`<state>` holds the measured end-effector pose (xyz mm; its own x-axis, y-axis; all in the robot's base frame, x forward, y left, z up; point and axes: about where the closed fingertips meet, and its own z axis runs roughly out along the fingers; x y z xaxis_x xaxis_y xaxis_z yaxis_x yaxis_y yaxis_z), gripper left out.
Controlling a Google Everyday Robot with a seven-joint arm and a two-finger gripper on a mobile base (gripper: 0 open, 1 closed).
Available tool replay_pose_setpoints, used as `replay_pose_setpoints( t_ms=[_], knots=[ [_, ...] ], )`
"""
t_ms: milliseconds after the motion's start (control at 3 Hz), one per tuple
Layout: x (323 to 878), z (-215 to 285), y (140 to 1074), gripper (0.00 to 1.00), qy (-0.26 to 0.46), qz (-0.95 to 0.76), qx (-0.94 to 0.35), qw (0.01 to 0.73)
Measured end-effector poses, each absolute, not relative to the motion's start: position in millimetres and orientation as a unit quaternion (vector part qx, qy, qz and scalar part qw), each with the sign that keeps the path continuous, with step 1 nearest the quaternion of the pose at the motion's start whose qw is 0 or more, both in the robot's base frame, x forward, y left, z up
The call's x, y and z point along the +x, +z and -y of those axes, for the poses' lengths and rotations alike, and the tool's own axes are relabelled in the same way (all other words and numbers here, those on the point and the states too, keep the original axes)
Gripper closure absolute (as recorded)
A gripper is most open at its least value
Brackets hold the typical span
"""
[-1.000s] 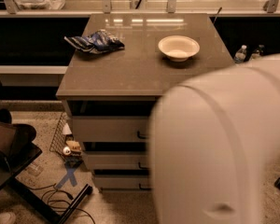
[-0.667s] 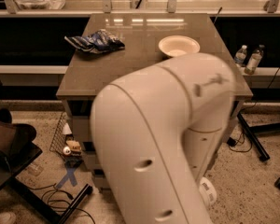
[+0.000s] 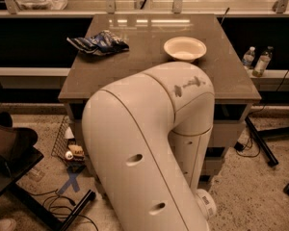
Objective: Open middle drawer
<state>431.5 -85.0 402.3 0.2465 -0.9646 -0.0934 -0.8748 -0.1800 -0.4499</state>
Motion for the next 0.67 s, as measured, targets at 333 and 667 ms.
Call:
replay_pose_setpoints(
  t_ms=[333,667],
  knots=[
    [439.8,83.2,388.2,0.00,-0.098,-0.611,-0.762,0.191],
    [468.0,78.1,368.1,0.00,-0.092,-0.623,-0.758,0.167]
  ],
)
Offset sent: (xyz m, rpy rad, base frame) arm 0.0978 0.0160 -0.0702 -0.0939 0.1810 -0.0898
